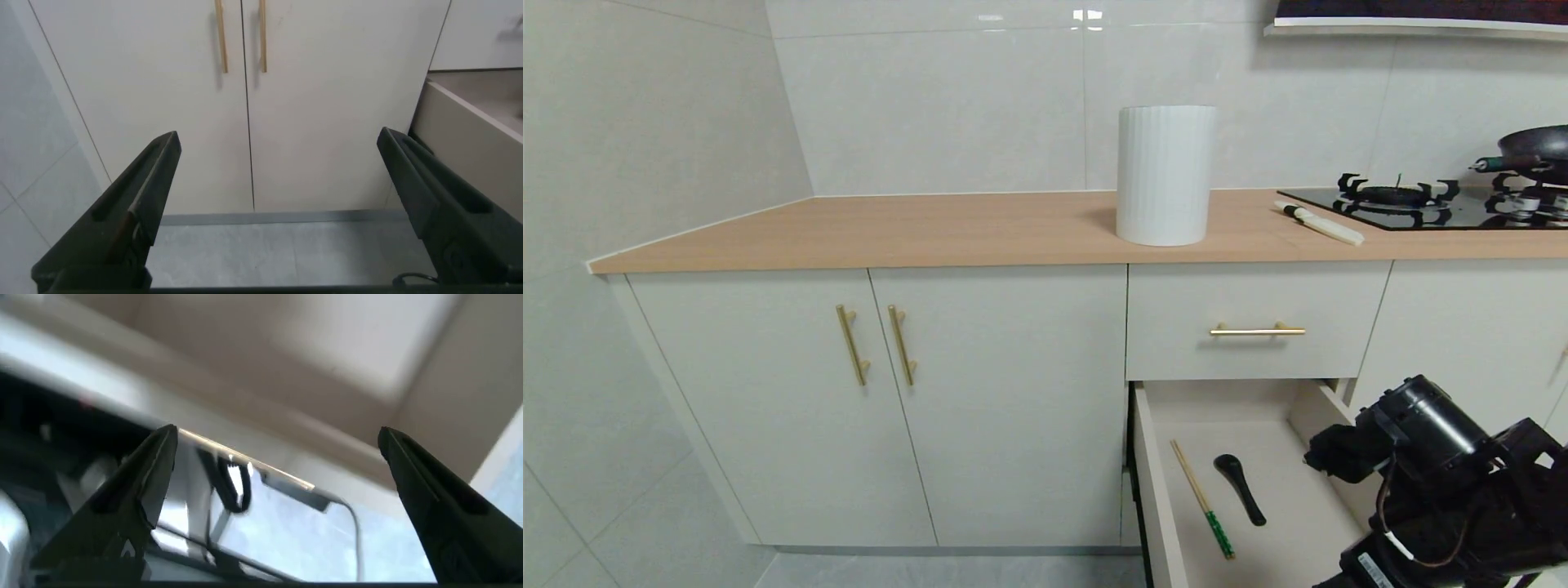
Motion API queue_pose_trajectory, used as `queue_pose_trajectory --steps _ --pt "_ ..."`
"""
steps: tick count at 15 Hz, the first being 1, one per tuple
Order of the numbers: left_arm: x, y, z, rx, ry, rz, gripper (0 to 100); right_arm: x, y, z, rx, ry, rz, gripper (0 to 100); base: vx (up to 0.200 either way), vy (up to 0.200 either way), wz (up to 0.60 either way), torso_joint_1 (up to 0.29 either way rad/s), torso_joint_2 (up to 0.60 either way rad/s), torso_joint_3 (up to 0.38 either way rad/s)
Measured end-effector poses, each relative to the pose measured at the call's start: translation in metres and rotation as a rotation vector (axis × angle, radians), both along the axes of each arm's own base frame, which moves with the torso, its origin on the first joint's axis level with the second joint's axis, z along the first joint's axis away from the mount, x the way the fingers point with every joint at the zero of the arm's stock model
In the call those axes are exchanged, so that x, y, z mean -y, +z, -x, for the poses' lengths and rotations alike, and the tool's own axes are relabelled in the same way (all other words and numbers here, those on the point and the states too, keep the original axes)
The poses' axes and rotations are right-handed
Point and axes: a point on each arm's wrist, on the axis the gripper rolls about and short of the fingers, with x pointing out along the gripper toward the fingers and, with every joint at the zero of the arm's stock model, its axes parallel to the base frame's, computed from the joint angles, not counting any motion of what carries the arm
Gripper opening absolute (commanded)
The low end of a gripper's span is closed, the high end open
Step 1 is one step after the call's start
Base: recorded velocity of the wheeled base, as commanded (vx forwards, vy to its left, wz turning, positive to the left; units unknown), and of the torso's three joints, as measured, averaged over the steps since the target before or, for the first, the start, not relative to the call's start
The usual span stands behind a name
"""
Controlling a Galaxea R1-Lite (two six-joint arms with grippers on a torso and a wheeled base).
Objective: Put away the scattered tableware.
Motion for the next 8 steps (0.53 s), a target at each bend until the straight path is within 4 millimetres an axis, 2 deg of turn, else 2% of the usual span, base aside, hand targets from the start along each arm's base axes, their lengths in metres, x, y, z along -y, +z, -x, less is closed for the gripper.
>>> queue_pose_trajectory --steps 8 --pt "0.000 0.000 0.000 0.000 0.000 0.000 100 -0.007 -0.018 0.034 -0.112 0.278 0.129 100 0.000 0.000 0.00 0.000 0.00 0.000"
